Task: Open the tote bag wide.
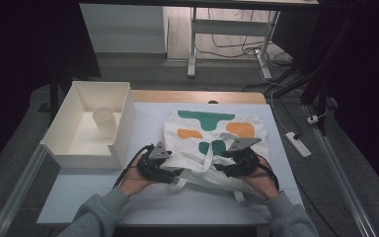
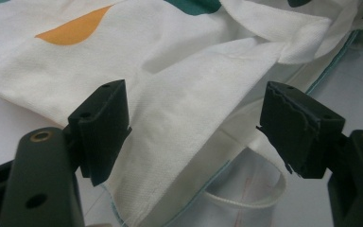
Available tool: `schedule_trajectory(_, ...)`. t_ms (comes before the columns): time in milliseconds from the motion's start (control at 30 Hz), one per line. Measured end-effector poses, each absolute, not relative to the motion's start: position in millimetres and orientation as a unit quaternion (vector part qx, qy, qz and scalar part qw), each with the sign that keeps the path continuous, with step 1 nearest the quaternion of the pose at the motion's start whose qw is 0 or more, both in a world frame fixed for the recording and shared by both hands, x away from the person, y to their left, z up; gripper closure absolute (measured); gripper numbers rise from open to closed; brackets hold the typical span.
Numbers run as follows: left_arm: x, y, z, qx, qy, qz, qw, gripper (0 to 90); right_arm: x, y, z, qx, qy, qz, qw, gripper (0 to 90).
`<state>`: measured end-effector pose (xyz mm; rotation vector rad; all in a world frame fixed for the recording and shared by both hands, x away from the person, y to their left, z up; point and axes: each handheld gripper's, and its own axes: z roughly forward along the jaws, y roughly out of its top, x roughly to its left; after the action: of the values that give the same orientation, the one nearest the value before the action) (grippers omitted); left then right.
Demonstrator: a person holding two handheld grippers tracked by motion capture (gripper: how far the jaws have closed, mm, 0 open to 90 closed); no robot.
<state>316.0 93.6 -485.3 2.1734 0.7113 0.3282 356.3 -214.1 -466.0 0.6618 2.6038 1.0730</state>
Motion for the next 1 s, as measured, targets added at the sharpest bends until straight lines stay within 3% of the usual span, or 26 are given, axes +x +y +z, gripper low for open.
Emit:
schedule_trajectory(467, 312, 96, -484, 0.859, 0.282, 0.132, 0.406, 24.5, 326, -220, -470, 0.218, 0.887, 0.39, 0.115, 42.2)
schedule_trajectory(1000, 312, 98, -486, 0.862, 0.277, 0.126, 0.404, 33.0, 309, -209, -486, 0.184, 0.916, 0.341, 0.105, 40.1)
